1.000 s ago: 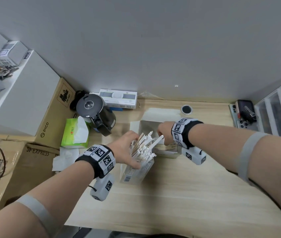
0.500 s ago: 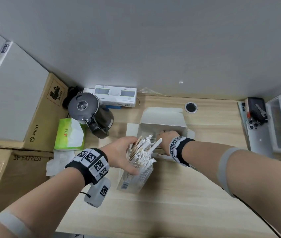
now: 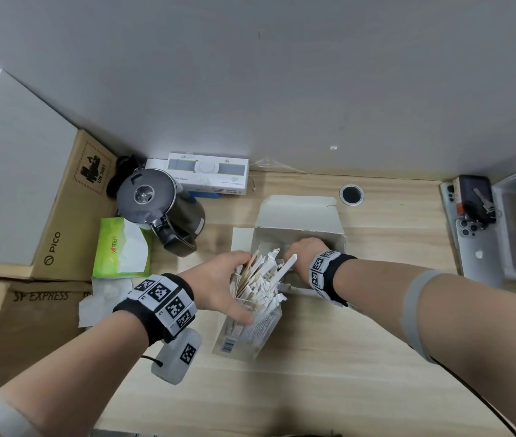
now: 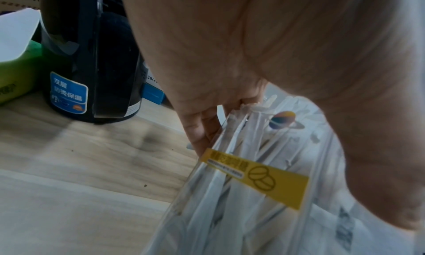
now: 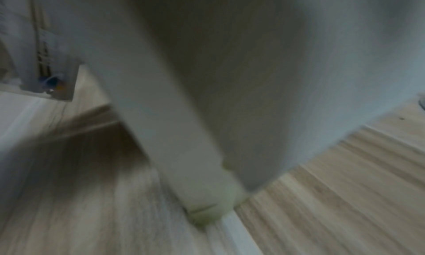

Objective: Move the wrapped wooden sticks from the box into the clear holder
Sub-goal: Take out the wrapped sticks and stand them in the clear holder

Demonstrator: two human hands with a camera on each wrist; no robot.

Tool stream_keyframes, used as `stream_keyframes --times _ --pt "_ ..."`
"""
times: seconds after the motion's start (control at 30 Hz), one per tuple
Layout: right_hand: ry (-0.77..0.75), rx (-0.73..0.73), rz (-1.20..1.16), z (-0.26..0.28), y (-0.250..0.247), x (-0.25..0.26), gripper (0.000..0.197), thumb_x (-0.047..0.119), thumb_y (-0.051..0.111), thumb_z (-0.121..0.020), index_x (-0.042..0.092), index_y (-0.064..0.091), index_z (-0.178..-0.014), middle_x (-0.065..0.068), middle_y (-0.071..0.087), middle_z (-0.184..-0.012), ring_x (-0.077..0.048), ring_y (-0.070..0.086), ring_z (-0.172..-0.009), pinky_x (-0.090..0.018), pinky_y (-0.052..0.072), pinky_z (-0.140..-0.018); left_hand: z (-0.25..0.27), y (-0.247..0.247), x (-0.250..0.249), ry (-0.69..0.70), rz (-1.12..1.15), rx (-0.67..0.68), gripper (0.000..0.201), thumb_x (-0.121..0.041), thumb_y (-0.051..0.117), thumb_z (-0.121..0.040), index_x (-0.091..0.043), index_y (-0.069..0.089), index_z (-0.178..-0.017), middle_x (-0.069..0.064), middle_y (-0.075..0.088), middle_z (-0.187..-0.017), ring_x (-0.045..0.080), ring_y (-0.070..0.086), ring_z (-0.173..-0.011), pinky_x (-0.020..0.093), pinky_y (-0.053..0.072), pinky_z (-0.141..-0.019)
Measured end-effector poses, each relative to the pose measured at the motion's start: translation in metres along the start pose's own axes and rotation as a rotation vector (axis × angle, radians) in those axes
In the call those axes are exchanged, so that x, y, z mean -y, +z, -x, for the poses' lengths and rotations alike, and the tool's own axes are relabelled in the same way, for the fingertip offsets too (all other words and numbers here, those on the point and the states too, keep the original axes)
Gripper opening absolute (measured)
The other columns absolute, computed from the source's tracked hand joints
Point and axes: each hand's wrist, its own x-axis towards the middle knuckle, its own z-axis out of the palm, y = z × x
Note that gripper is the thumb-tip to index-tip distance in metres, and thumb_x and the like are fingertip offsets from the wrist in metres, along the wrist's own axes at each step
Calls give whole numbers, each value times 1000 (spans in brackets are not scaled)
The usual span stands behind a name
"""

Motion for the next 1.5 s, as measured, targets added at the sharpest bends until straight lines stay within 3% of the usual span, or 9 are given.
stream_keyframes --times 0.13,0.47,0.73,0.9,0.97,1.07,1.2,1.33,1.5 --pt "8 -16 18 1 2 2 27 7 63 -89 15 66 -115 -2 67 -120 -27 65 -110 -36 51 -79 1 2 -1 7 3 -13 80 -35 98 -54 -24 57 -122 -14 64 -114 6 63 -104 28 53 -93" --pt "27 27 28 -2 11 6 32 10 57 -95 16 58 -126 -1 63 -123 -25 62 -112 -36 54 -86 2 4 -4 0 3 -23 77 -32 98 -55 -23 57 -120 -14 65 -112 3 63 -100 19 51 -86" --pt "34 75 2 4 7 6 27 13 63 -92 13 62 -119 -1 64 -117 -25 64 -109 -35 53 -80 2 6 -3 0 4 -33 79 -35 98 -54 -24 57 -121 -13 64 -112 3 62 -100 23 52 -88" --pt "30 157 33 9 -2 4 23 19 71 -86 14 68 -108 2 64 -89 -22 66 -80 -32 57 -75 2 6 0 -4 -6 -36 83 -39 97 -53 -25 56 -124 -14 63 -115 4 62 -103 22 52 -89" --pt "-7 199 83 14 -2 -2 36 20 72 -87 13 66 -121 0 68 -109 -25 69 -95 -40 57 -85 1 7 1 6 -15 -43 81 -38 98 -53 -26 56 -122 -14 62 -114 3 61 -102 19 50 -88" --pt "-32 264 123 31 -8 -15 57 24 68 -92 16 46 -145 -1 42 -150 -28 48 -134 -42 44 -102 1 7 1 21 -27 -51 80 -39 97 -53 -26 57 -120 -14 61 -114 4 60 -103 21 50 -91" --pt "5 60 -282 32 -12 -31 34 15 57 -96 6 61 -128 -12 63 -116 -27 57 -94 -34 46 -84 -1 7 -3 30 -11 -60 79 -35 98 -55 -26 57 -122 -14 61 -114 1 60 -103 17 48 -88" --pt "59 43 -306 27 -22 -38 6 19 56 -96 15 58 -92 -3 53 -83 -25 49 -76 -33 47 -73 -2 6 -8 30 -35 -60 76 -35 97 -56 -26 57 -120 -12 63 -114 1 61 -101 16 48 -85" --pt "81 60 -234 24 -28 -38 34 29 47 -100 8 52 -74 -4 48 -70 -22 45 -60 -27 41 -56 -3 6 -11 16 -18 -65 76 -33 98 -56 -25 58 -120 -13 66 -112 -1 63 -98 13 49 -81"
